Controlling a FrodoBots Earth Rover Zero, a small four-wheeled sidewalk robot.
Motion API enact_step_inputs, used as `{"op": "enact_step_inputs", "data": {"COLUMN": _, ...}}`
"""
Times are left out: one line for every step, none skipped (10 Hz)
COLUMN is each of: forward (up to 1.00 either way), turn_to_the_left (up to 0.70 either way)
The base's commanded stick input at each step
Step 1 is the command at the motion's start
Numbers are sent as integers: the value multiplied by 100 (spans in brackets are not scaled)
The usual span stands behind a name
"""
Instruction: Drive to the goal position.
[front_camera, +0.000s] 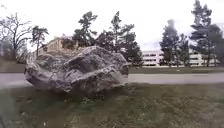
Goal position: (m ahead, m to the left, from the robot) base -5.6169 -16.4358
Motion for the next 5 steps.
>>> {"op": "enact_step_inputs", "data": {"forward": 0, "turn_to_the_left": -70}}
{"op": "enact_step_inputs", "data": {"forward": 0, "turn_to_the_left": -70}}
{"op": "enact_step_inputs", "data": {"forward": 0, "turn_to_the_left": -70}}
{"op": "enact_step_inputs", "data": {"forward": 0, "turn_to_the_left": -70}}
{"op": "enact_step_inputs", "data": {"forward": 0, "turn_to_the_left": -70}}
